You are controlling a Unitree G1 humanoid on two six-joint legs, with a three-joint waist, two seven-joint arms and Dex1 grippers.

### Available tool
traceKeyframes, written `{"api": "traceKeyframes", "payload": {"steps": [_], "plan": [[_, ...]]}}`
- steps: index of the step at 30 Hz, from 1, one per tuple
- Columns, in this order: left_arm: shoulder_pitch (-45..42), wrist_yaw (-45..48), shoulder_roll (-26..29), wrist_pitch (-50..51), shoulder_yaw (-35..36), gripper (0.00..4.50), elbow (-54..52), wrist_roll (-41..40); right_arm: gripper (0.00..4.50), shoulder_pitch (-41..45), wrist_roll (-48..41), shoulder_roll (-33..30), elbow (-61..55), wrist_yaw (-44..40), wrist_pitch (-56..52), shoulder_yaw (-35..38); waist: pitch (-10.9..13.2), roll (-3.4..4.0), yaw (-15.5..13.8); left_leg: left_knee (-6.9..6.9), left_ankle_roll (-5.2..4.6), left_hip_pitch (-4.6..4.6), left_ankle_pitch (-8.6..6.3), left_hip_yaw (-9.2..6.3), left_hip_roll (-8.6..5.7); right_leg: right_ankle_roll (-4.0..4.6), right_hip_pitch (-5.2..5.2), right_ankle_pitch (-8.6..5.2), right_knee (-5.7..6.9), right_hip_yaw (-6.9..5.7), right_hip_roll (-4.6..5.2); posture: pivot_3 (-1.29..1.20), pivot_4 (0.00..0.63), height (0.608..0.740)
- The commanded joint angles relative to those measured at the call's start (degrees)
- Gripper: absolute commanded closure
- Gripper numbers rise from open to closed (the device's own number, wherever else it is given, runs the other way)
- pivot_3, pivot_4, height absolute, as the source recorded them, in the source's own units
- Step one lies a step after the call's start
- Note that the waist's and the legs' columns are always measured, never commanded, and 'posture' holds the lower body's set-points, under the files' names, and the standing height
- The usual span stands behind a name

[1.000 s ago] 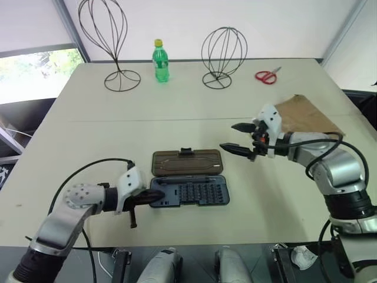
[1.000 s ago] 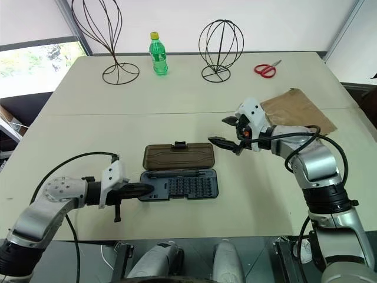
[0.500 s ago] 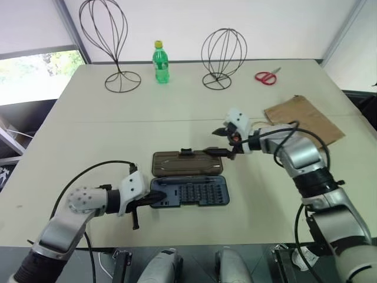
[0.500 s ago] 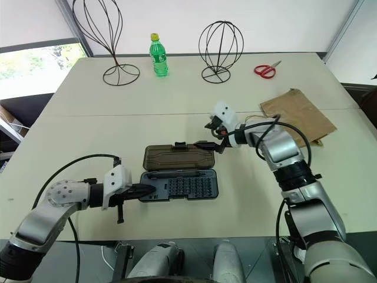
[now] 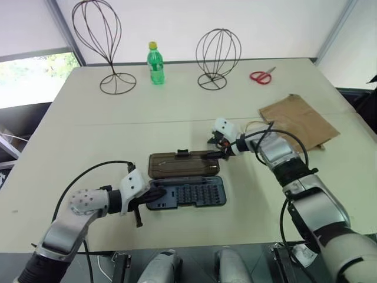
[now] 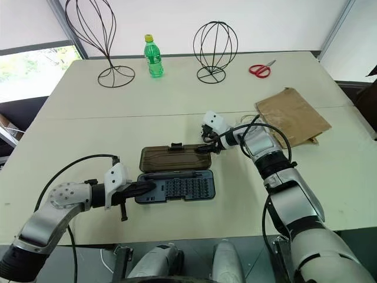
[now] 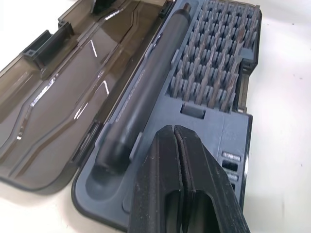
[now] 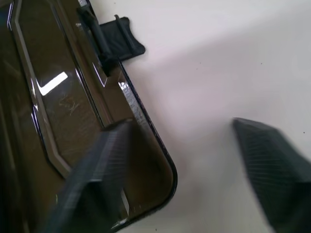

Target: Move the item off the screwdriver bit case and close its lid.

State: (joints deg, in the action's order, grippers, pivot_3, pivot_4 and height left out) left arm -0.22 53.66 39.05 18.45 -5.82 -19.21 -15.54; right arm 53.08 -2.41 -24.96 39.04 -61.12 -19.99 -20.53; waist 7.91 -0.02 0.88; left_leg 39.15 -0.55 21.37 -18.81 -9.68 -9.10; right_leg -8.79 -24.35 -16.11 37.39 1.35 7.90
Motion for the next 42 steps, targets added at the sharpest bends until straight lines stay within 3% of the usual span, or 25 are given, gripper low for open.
{"api": "traceKeyframes", "payload": {"steps": [1,3,4,8,12,14,20,27,38,42], "plan": [[1.7,-0.38,0.28,1.15,-1.42,4.5,1.73,1.09,3.44,1.74,2.3,1.4,3.41,-1.38,2.03,-0.63,-0.02,0.01,0.15,-0.01,0.01,-0.01,0.0,0.0,0.02,0.0,0.01,0.0,0.0,0.0,-0.02,0.0,0.15,0.74],[2.27,-0.32,0.45,0.98,-1.47,4.5,1.83,1.06,4.34,2.26,3.38,1.86,4.98,-2.84,3.05,-1.19,-0.08,0.01,0.26,-0.01,0.04,-0.04,0.02,0.0,0.05,0.0,0.03,0.0,0.0,0.0,-0.06,0.0,0.15,0.74],[2.63,-0.24,0.56,0.88,-1.38,4.5,2.01,1.0,4.43,2.36,4.23,1.95,5.83,-3.74,4.12,-1.74,-0.14,-0.01,0.3,-0.03,0.06,-0.07,0.03,0.01,0.06,0.0,0.03,0.0,0.0,0.01,-0.07,0.0,0.15,0.74],[4.86,0.12,0.72,1.59,-0.36,4.5,2.12,-0.58,4.43,2.13,9.09,1.64,10.19,-4.03,13.74,-4.39,-0.49,0.34,0.36,-0.13,0.13,-0.18,0.01,0.02,0.16,0.01,0.07,-0.01,0.0,0.01,-0.15,0.0,0.15,0.74],[6.18,0.35,0.82,1.41,-0.6,4.5,2.86,-0.94,4.43,2.71,11.98,1.35,12.1,2.23,25.96,-3.5,-0.67,0.39,0.28,-0.22,0.15,-0.45,0.0,0.02,0.17,0.01,0.26,-0.01,-0.05,0.02,-0.19,0.0,0.15,0.74],[6.38,0.14,0.56,1.25,-0.6,4.5,3.84,-0.92,4.43,2.8,12.64,0.97,10.94,5.1,30.16,-2.4,-0.66,0.4,0.12,-0.39,0.16,-1.09,0.0,0.03,0.21,0.03,0.95,-0.02,-0.28,0.02,-0.23,0.0,0.15,0.74],[5.27,1.33,1.46,0.54,0.49,4.5,7.19,-1.54,4.43,0.27,18.99,-2.5,6.92,10.0,41.96,-3.94,-0.64,0.48,0.01,-0.39,0.21,-1.09,0.03,0.03,0.22,0.04,0.9,-0.02,-0.23,0.04,-0.25,0.0,0.15,0.74],[3.73,2.44,1.9,-0.95,0.61,4.5,10.92,-1.11,4.43,-3.71,20.96,-5.81,-4.09,15.45,44.91,-1.26,-0.6,0.54,-0.33,-0.39,0.22,-1.06,0.04,0.02,0.21,0.04,0.89,-0.02,-0.29,0.04,-0.25,0.0,0.15,0.74],[4.82,3.1,1.28,-0.94,-0.74,4.5,10.49,-1.36,4.43,-18.39,21.95,-9.1,-30.78,24.02,43.17,4.91,-0.59,0.55,-0.64,-0.49,0.21,-1.01,0.03,0.01,0.21,0.04,0.87,-0.03,-0.35,0.05,-0.25,0.0,0.15,0.74],[3.98,2.73,-0.69,6.8,1.64,4.5,5.59,-9.68,4.43,-19.44,24.33,-9.34,-32.44,25.64,44.56,4.01,-0.56,0.58,-0.62,-0.51,0.21,-1.01,0.03,0.02,0.21,0.04,0.86,-0.03,-0.37,0.06,-0.25,0.0,0.15,0.74]]}}
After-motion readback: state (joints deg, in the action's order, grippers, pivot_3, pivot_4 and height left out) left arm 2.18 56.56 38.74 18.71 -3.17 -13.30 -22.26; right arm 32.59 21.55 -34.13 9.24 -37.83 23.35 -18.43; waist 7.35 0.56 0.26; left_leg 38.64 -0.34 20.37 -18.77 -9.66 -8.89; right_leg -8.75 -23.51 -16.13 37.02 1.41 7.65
